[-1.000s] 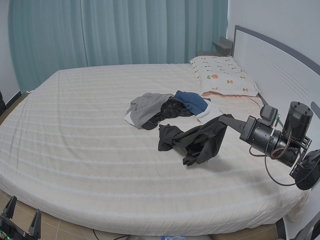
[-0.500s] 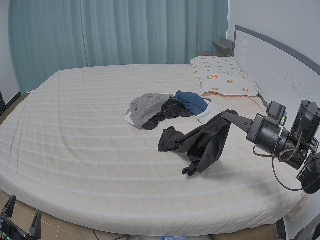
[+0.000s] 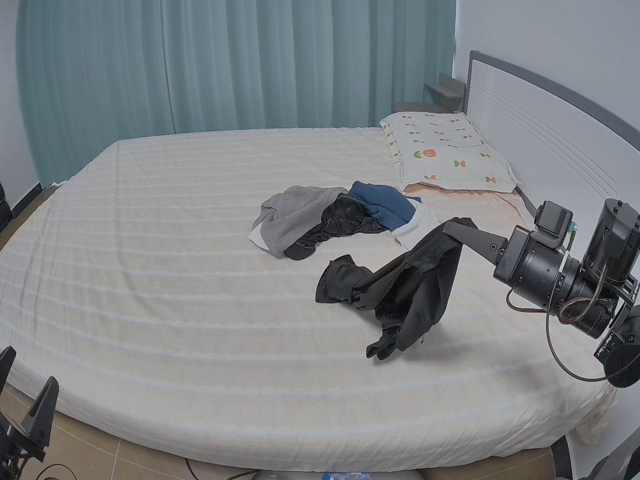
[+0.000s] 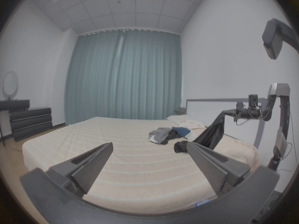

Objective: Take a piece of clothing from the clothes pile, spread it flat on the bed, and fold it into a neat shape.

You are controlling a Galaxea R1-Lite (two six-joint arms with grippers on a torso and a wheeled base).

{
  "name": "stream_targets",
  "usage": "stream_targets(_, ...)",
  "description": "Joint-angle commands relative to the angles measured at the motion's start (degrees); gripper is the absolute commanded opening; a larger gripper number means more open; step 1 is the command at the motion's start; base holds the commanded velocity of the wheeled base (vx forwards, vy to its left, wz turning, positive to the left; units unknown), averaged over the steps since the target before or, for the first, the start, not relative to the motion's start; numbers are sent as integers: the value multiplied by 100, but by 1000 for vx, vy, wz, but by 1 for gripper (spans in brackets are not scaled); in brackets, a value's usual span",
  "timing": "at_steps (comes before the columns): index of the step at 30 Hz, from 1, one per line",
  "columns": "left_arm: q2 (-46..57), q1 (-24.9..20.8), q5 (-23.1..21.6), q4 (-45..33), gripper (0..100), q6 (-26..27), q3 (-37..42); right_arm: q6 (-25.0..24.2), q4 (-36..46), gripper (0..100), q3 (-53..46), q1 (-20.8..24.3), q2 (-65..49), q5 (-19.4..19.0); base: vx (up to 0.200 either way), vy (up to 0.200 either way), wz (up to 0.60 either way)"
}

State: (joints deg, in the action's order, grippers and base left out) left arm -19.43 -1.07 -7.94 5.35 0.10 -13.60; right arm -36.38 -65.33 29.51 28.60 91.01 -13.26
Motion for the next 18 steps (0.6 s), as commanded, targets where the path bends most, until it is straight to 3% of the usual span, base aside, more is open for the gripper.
stream_targets(1,-2223,-104,-437,467,100,922,-494,25,-6,0,55,-12,303,17,0,0,0)
stream_targets(8,-3612,-130,-621,643,100,887,-837,104,108,0,1056,-135,900,324,0,0,0)
stream_targets(13,-4745,-1000,-586,1187,100,720,-1100,104,1066,0,2911,-337,602,491,0,0,0)
stream_targets(17,-5765,-1818,-437,1864,100,438,-1276,96,1101,0,2937,14,584,632,0,0,0)
stream_targets(18,-5809,-1844,-419,1891,100,430,-1285,96,1101,0,2911,40,584,641,0,0,0)
